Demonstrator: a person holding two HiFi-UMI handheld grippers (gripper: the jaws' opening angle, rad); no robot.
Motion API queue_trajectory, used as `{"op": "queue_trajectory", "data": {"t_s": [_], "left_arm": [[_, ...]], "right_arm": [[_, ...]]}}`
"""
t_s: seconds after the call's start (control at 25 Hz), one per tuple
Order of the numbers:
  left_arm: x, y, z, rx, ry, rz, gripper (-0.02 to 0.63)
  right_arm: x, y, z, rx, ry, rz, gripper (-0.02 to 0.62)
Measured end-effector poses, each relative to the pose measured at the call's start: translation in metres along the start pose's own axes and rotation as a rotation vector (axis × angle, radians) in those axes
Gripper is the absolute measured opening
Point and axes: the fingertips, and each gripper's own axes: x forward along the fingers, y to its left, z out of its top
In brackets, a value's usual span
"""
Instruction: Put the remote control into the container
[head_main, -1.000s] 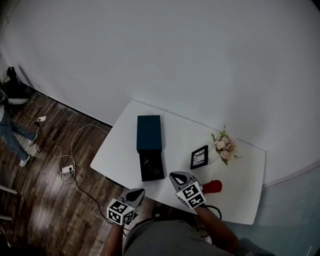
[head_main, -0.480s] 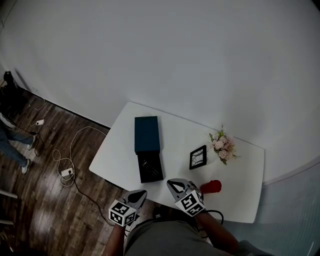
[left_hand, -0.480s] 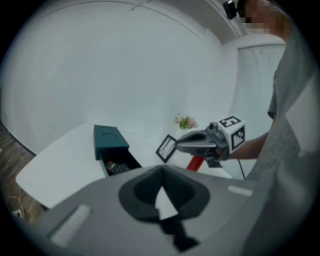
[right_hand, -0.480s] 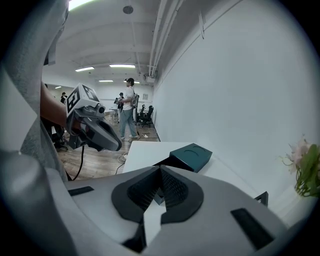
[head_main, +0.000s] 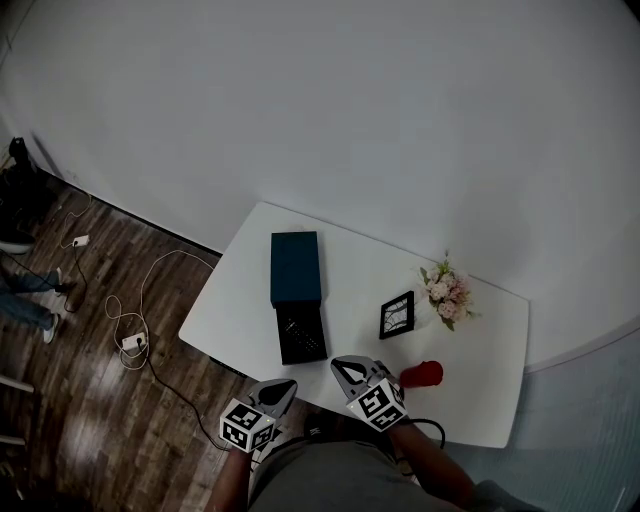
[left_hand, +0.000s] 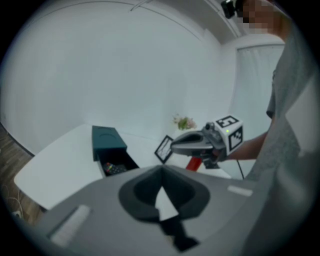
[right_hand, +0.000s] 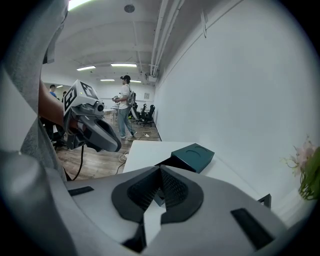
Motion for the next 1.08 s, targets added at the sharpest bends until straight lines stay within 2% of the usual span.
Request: {"op": "queue_trajectory", "data": {"t_s": [1.08], "left_arm": [[0.004, -0.015, -0.002, 0.016, 0.01, -0.014, 0.0]], "right_arm": [[-0.006, 0.004, -0.005, 0.02, -0.004, 0.007, 0.015]]}}
